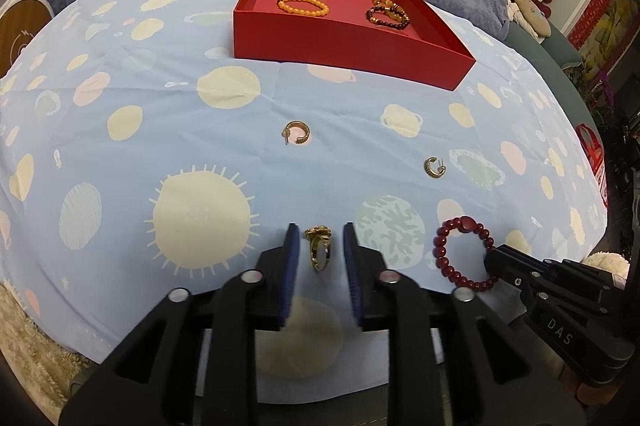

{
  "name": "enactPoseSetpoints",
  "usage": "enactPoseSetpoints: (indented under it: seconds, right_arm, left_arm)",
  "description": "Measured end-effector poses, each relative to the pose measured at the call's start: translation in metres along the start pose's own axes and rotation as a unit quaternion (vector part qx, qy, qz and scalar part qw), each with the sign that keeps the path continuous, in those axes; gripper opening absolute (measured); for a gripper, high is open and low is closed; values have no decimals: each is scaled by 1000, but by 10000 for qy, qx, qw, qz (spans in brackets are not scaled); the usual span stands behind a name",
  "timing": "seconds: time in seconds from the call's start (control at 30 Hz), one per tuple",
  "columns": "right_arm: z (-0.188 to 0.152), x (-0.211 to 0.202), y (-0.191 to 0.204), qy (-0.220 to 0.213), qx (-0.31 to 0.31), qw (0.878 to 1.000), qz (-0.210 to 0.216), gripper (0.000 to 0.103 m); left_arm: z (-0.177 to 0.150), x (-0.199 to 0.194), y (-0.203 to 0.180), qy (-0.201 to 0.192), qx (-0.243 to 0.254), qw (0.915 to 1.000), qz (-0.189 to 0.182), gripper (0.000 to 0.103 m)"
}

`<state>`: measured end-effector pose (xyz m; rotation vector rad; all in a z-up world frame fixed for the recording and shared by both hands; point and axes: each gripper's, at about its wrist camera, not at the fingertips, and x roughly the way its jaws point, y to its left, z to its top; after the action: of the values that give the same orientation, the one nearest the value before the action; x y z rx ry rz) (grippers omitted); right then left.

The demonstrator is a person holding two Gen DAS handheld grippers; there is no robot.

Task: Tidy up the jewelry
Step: 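Grasp the gold stone ring with the left gripper while the right gripper holds the red bracelet, then carry the ring and red bracelet into the red box and open both grippers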

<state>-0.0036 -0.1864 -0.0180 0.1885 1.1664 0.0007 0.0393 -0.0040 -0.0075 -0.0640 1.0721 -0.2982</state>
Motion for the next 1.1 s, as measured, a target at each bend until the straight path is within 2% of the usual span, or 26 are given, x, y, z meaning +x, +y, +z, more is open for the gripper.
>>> enactPoseSetpoints:
  seconds: [0.27,0.3,0.4,0.5,0.77,1.1]
  right_arm:
    - [0,1,0,3,8,10000,19,8]
    - [0,1,0,5,7,10000,18,8]
    - [0,1,0,5,12,10000,20,8]
    - [0,1,0,5,8,10000,17,8]
    - [2,-3,1,-48,29,10000,65,8]
    - [22,-36,12,-398,-24,9988,301,8]
  left_arm:
    - [-1,7,-1,49,28,10000,34,32]
    - [-1,7,-2,34,53,10000,41,31]
    - [-3,8,-4,60,124,9999,-32,18]
    - [-4,8,-6,65,159,9998,-72,13]
    - [-3,1,-9,-10,186,9997,-156,13]
    - [14,-24,-9,-166,93,9994,-285,13]
